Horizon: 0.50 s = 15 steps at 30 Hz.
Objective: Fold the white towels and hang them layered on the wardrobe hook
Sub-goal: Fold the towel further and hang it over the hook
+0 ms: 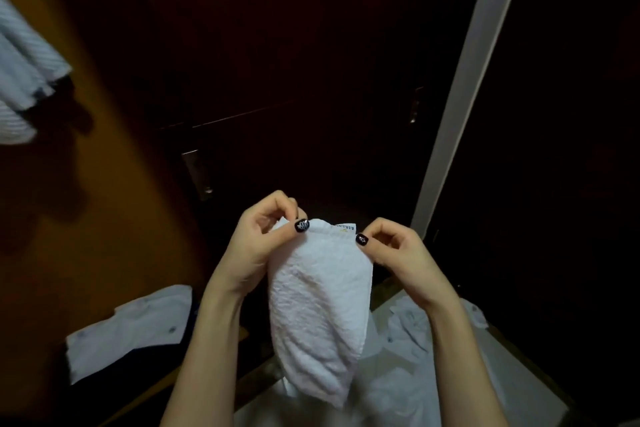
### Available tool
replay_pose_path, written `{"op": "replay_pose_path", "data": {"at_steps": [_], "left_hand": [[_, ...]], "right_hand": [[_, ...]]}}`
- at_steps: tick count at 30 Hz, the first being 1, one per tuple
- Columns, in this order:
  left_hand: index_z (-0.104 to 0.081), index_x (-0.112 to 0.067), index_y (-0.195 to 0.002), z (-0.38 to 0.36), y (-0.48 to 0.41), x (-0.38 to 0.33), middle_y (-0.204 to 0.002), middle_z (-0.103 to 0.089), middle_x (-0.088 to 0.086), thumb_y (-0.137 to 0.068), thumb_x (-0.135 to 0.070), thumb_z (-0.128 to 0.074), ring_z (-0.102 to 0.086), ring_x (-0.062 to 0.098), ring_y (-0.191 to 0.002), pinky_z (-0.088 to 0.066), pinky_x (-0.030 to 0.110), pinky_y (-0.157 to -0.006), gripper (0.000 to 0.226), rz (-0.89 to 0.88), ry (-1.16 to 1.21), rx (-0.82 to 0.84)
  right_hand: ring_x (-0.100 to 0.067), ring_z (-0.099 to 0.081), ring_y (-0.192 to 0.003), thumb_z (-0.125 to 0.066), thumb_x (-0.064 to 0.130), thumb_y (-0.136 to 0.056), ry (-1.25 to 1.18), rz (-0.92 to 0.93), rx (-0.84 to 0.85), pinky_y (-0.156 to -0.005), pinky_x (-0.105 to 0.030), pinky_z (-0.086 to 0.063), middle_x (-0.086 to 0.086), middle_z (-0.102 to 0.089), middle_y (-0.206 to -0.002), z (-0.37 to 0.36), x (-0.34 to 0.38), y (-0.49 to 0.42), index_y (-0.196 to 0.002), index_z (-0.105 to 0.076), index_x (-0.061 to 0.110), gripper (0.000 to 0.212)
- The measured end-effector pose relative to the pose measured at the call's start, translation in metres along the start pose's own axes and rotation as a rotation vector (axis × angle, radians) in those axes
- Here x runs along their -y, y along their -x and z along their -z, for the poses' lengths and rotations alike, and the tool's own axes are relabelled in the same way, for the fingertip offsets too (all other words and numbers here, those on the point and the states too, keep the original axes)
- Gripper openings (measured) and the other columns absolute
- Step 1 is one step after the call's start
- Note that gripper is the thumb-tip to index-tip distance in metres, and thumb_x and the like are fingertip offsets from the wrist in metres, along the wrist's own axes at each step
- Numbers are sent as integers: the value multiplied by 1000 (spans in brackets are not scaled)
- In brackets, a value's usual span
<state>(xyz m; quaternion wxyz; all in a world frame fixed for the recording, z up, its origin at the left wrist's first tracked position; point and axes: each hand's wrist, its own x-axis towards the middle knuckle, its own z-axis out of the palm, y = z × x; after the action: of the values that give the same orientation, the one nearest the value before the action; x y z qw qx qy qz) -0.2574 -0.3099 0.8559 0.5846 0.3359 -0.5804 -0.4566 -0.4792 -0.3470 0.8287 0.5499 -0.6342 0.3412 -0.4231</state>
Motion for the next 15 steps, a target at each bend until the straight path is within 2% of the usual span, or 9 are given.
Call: {"op": "replay_pose_path", "data": {"at_steps": [2,4,6,8,11,13,15], "left_hand": [[-56,-22,-70,28,17,-10,-73,-55,-7,-77,-24,-71,-49,13,-74,-42,22,-68,17,-12,34,-36],[-56,-21,-70,59,33,-21,-73,-54,-5,-78,-23,-71,-48,14,-72,-42,23,-67,17,-6,37,-66],[-57,-22,-70,90,47,-33,-76,-56,-4,-77,-25,-72,-49,14,-73,-42,24,-67,17,-1,-5,-122],[-59,-26,-70,122,60,-45,-79,-59,-5,-76,-30,-74,-52,11,-75,-44,22,-67,16,-16,-111,-203],[-64,-33,-68,166,79,-63,-78,-60,-11,-75,-29,-76,-54,6,-78,-44,16,-69,15,-31,-302,-248],[-68,-33,-67,194,96,-77,-80,-61,-13,-75,-21,-81,-55,5,-80,-43,14,-71,19,-33,-402,-230],[-72,-31,-65,218,111,-90,-90,-63,-15,-71,-26,-77,-58,3,-87,-44,14,-76,9,6,-451,-238]], "right_hand": [[-2,-57,-64,-70,26,-85,26,4,74,-63,-14,-45,8,-63,-67,-32,6,-3,-72,-66,25,14],[-6,-58,-65,-70,28,-85,82,0,72,-64,-19,-46,6,-62,-68,-69,10,-8,-72,-64,23,16],[-9,-54,-64,-70,23,-89,157,35,-23,-62,-25,-43,6,-59,-68,-107,10,-14,-72,-62,22,19],[-7,-49,-61,-68,20,-92,227,104,-128,-59,-24,-40,10,-56,-67,-143,12,-22,-75,-60,22,19],[-6,-46,-59,-65,20,-94,287,201,-174,-55,-24,-37,6,-54,-68,-193,17,-29,-79,-58,19,17],[-16,-48,-58,-64,20,-95,293,241,-187,-54,-32,-38,2,-55,-71,-224,21,-31,-79,-56,19,18],[-28,-52,-63,-64,16,-95,290,262,-205,-56,-41,-40,-1,-57,-75,-251,23,-31,-78,-56,19,18]]}}
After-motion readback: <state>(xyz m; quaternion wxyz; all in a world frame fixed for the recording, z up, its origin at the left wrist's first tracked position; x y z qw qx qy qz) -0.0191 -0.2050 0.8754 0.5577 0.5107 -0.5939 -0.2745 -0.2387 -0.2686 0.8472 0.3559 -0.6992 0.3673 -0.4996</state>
